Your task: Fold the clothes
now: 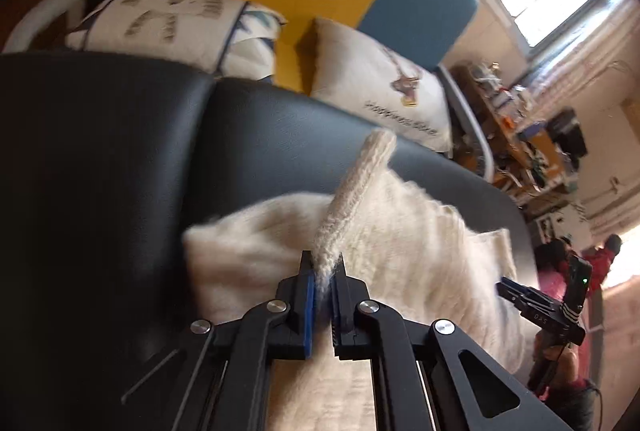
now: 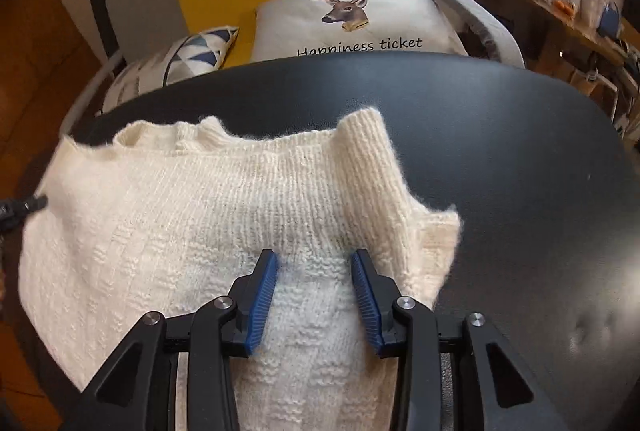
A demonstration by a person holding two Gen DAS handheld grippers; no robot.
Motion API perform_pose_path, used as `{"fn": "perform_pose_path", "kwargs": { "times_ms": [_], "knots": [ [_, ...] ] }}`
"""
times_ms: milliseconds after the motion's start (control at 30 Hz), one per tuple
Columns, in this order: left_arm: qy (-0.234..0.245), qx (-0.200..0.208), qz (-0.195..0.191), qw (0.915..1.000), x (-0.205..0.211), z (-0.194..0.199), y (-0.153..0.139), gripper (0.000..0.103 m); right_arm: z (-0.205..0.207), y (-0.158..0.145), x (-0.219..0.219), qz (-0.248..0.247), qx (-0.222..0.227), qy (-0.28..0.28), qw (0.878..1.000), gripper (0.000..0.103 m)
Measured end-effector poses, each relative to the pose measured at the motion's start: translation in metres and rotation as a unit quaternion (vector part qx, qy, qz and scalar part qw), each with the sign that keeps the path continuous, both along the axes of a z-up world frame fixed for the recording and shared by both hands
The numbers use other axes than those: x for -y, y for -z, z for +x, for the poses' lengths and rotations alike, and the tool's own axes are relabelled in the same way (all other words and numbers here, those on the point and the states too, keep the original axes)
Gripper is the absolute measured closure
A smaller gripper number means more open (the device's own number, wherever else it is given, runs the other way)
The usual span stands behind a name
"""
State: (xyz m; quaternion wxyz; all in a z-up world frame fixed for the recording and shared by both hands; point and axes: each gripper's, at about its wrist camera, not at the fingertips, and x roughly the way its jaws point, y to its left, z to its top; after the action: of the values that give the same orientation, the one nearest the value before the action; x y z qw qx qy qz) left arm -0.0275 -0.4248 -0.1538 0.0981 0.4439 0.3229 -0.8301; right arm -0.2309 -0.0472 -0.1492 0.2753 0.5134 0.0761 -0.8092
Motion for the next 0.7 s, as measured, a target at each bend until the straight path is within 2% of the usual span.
{"fn": "perform_pose_path", "kwargs": {
  "times_ms": [67,267,367,433,467,533,633,700],
  "knots": [
    [-0.017,0.013,0.005,0.9998,0.006,0.01,0.011,0.096,-0.001,0.001,-0.01,-0.023,0.008,0.007,1.0,0.065],
    [-0.044,0.0,0.035,0.9984,0.013,0.019,0.007,0.085,-0.005,-0.014,-0.031,-0.072,0.027,0.021,0.997,0.063],
    [-0.041,-0.027,0.0,0.9988,0.001,0.022,-0.015,0.081,-0.004,-0.029,-0.024,-0.072,0.0,0.006,0.997,0.062],
    [-0.031,-0.053,-0.015,0.998,-0.008,0.02,-0.029,0.08,0.001,-0.036,0.003,-0.104,0.022,-0.054,0.993,0.061],
    [-0.019,-0.063,-0.024,0.9975,-0.013,0.018,-0.035,0.078,0.003,-0.039,0.018,-0.116,0.035,-0.084,0.989,0.061],
    [0.031,-0.066,-0.034,0.9968,-0.025,0.003,-0.042,0.078,0.009,-0.034,0.052,-0.095,0.057,-0.124,0.986,0.061],
    [0.116,-0.029,-0.056,0.9912,-0.048,-0.03,-0.04,0.077,0.022,-0.024,0.084,-0.031,0.039,-0.147,0.988,0.061],
    [0.166,-0.006,-0.062,0.9842,-0.066,-0.052,-0.034,0.072,0.029,-0.015,0.09,0.007,0.022,-0.155,0.988,0.061]
  ]
}}
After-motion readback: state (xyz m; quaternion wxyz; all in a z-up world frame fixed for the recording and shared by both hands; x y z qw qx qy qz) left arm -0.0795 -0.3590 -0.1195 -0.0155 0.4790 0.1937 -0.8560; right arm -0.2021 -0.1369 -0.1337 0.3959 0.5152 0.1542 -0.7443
